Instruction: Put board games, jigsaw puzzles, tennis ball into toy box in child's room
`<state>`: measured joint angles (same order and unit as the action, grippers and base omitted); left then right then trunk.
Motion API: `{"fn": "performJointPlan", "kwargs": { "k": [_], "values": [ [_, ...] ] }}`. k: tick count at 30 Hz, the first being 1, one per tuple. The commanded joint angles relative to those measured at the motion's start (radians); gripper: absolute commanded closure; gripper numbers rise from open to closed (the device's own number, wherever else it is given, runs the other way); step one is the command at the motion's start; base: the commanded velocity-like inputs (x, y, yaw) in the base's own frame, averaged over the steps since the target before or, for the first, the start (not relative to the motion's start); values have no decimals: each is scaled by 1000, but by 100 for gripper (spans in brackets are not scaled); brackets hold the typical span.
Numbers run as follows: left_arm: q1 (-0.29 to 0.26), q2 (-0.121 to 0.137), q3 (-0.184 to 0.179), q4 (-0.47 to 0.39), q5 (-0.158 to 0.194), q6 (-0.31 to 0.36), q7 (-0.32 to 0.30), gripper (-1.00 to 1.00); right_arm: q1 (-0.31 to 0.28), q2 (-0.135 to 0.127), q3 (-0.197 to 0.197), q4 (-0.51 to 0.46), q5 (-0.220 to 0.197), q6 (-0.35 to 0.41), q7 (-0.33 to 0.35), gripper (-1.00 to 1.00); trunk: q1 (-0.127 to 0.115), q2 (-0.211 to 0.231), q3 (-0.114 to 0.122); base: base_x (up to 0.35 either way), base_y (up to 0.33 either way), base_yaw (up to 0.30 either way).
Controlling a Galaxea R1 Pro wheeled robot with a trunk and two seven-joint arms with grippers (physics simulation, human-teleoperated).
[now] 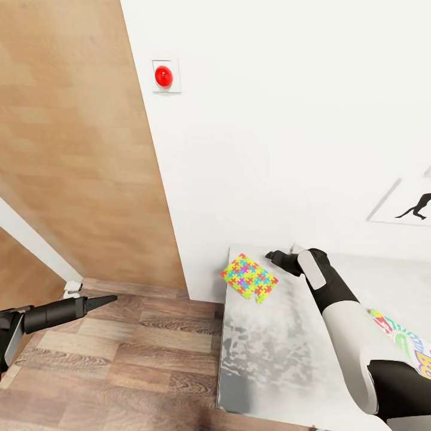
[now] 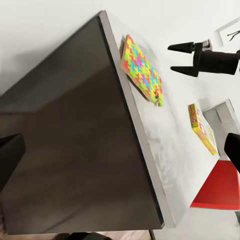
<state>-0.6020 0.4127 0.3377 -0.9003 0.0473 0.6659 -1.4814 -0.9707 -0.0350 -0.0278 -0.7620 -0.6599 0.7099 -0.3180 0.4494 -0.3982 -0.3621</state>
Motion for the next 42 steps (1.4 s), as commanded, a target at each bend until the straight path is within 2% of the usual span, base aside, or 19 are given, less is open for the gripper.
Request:
{"fn": "performJointPlan", "kwargs": {
  "k": [1, 12, 24, 42],
  "values": [
    [-1, 1, 0, 0, 0, 11, -3, -100, -1, 0, 0, 2, -10, 3, -9, -100, 1, -2, -2, 0, 0, 0],
    [-1, 1, 1, 0, 2, 11, -3, -100, 0, 8, 3, 79, -9, 2, -9, -100, 1, -2, -2, 0, 0, 0],
    [-1, 1, 1, 0, 2, 11, -8, -100, 1, 13, 6, 85, -9, -1, -9, -100, 1, -2, -3, 0, 0, 0],
    [-1, 1, 1, 0, 2, 11, -8, -100, 5, 15, 7, 86, -9, -2, -7, -100, 1, -2, -23, 0, 0, 0]
  ]
}}
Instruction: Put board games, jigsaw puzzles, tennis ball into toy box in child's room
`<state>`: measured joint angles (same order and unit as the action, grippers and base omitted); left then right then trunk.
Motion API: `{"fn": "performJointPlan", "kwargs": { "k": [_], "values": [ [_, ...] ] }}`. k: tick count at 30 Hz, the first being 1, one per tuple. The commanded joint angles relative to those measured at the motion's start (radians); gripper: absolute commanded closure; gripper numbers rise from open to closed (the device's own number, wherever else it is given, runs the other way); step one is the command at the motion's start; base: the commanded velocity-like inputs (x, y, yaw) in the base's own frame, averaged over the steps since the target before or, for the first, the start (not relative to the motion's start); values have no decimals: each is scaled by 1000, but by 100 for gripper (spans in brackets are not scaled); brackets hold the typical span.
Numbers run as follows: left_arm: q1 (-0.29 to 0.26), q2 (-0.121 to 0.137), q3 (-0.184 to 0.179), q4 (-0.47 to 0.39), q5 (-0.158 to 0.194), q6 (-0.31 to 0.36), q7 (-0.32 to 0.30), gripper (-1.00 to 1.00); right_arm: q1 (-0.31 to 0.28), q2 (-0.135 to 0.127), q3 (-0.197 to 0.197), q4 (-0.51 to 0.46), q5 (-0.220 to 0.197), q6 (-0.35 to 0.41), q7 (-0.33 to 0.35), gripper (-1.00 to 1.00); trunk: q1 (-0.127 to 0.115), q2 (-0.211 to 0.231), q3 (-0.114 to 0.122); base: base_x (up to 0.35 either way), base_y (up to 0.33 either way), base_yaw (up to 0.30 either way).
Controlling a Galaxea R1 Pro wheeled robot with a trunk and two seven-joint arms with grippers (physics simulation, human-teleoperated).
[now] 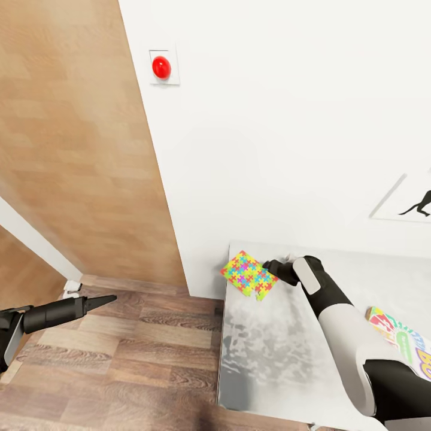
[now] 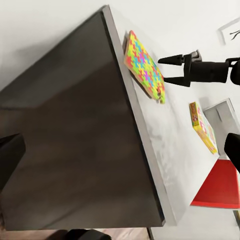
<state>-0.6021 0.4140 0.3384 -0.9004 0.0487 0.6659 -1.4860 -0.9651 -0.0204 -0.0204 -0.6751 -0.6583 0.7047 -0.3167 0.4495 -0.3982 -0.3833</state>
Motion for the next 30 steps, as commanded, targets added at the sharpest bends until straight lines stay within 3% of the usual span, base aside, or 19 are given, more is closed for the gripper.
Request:
{"fn": "performJointPlan", "kwargs": {
  "k": [1, 30],
  "values": [
    [-1, 0, 0, 0, 0, 11, -4, -100, 0, 0, 0, -1, -11, 3, -9, -100, 1, -2, -2, 0, 0, 0],
    [-1, 0, 1, 0, 0, 11, -3, -100, 0, 0, 2, -1, -11, -1, -9, -100, 1, -2, -2, 0, 75, 0]
  ]
}}
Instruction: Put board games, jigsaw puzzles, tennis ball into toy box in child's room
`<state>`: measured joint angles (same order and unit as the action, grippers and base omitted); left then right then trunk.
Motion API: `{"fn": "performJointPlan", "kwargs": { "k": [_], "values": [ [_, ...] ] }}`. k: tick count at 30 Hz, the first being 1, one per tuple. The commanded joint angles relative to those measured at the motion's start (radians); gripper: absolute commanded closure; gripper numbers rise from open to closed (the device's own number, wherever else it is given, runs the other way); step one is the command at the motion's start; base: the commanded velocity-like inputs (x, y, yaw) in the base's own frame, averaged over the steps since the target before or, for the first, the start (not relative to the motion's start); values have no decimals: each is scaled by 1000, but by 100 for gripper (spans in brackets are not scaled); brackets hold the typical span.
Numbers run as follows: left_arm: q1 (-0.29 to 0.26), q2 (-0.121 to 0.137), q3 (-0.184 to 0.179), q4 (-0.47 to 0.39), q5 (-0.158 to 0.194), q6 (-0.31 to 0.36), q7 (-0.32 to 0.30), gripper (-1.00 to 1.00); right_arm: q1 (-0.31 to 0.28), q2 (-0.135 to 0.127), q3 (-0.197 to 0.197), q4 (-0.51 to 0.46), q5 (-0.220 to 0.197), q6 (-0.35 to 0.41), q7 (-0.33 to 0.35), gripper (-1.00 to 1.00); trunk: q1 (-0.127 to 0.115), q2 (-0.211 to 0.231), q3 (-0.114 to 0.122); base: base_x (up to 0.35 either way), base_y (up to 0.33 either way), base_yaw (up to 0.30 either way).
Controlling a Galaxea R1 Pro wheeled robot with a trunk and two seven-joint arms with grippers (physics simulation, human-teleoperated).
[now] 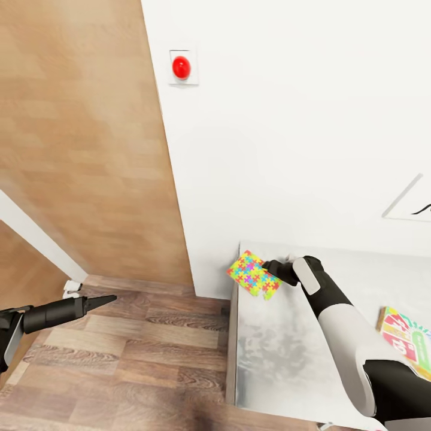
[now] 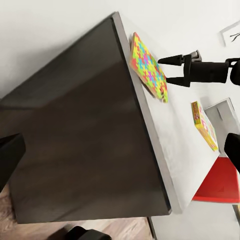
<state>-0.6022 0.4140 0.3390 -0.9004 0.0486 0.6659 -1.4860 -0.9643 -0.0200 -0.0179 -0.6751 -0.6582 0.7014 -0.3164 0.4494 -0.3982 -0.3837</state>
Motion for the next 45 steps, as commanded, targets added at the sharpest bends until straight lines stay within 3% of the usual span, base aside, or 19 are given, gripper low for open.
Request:
{"fn": "performJointPlan", "kwargs": {
  "k": [1, 37, 39, 45],
  "values": [
    [-1, 0, 0, 0, 0, 11, -4, -100, -1, 0, -1, -1, -11, 3, -9, -100, 1, -2, -2, 0, 23, 0],
    [-1, -1, -1, 0, 0, 11, -4, -100, 2, 0, -2, 0, -11, 0, -9, -100, 1, -2, -2, 0, 62, 0],
    [1, -13, -1, 11, 5, 9, -15, -100, -10, -12, -13, 11, 10, -11, 0, -100, 1, -2, -1, 0, 0, 0],
    [1, -36, 0, 18, 5, 9, -15, -100, -13, -30, -12, 39, 4, -23, -5, -100, 1, -2, -1, 0, 0, 0]
  ]
}}
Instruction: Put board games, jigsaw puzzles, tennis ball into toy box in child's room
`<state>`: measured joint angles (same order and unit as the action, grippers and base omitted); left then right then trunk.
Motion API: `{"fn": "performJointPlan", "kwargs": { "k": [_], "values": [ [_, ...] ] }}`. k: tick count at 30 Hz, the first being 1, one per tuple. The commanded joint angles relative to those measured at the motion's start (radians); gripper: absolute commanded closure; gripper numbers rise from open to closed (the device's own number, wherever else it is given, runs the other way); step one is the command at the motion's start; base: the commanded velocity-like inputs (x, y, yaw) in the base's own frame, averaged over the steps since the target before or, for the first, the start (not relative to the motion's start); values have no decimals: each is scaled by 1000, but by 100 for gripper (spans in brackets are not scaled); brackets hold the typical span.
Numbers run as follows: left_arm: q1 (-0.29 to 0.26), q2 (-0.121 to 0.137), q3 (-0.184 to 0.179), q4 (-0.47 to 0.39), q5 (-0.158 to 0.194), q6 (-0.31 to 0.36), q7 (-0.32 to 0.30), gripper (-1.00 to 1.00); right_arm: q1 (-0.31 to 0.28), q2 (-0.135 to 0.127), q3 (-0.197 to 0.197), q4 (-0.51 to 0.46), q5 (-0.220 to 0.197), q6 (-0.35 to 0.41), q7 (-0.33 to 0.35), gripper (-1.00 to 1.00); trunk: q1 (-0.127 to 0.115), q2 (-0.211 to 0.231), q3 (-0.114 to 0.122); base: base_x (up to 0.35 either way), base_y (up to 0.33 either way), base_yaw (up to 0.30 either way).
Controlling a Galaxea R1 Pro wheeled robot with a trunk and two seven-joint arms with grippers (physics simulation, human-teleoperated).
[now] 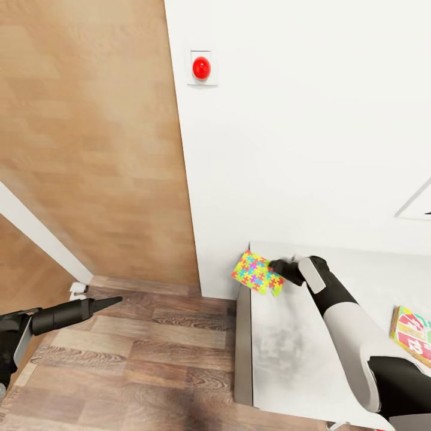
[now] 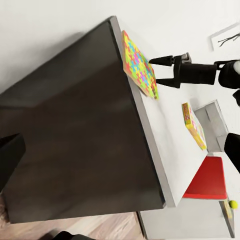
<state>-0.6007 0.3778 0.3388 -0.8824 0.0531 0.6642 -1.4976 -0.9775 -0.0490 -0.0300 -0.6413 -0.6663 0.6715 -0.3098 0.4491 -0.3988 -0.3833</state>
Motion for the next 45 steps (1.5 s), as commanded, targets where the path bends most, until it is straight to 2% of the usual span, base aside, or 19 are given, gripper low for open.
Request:
{"fn": "performJointPlan", "kwargs": {
  "k": [1, 6, 14, 17, 33, 34, 42, 45],
  "values": [
    [-1, -2, 0, 0, 0, 11, -9, -100, 0, -6, -1, 5, -5, 7, -13, -100, 1, -1, -2, 0, 0, 0],
    [-1, -5, 0, 0, -2, 11, -33, -100, 1, -31, -4, 5, -95, 6, -14, -100, 1, -1, -2, 0, 0, 0],
    [-1, -6, -1, 0, -3, 11, -39, -100, 0, -70, -4, 10, -250, 6, -12, -100, 1, -1, -2, 0, 0, 0],
    [-1, -6, -1, 0, -4, 11, -38, -100, 1, -73, -4, 9, -274, 12, -9, -100, 1, -1, -2, 0, 0, 0],
    [-1, -7, -1, 0, -4, 11, -38, -100, 0, -74, -4, 9, -265, 13, -3, -100, 1, -1, -2, 0, 0, 0],
    [-1, -7, -1, 0, -4, 11, -38, -100, 0, -75, -4, 9, 17, 13, -3, -100, 1, -1, -2, 0, 0, 0],
    [-1, -7, -1, 0, -5, 11, -38, -100, 0, -76, -4, 5, 17, 21, -3, -100, 1, -1, -2, 0, 0, 0],
    [-1, -7, -1, 0, -5, 11, -38, -100, 1, -78, -4, -41, 18, 47, -3, -100, 1, -1, -2, 0, 0, 0]
  ]
}}
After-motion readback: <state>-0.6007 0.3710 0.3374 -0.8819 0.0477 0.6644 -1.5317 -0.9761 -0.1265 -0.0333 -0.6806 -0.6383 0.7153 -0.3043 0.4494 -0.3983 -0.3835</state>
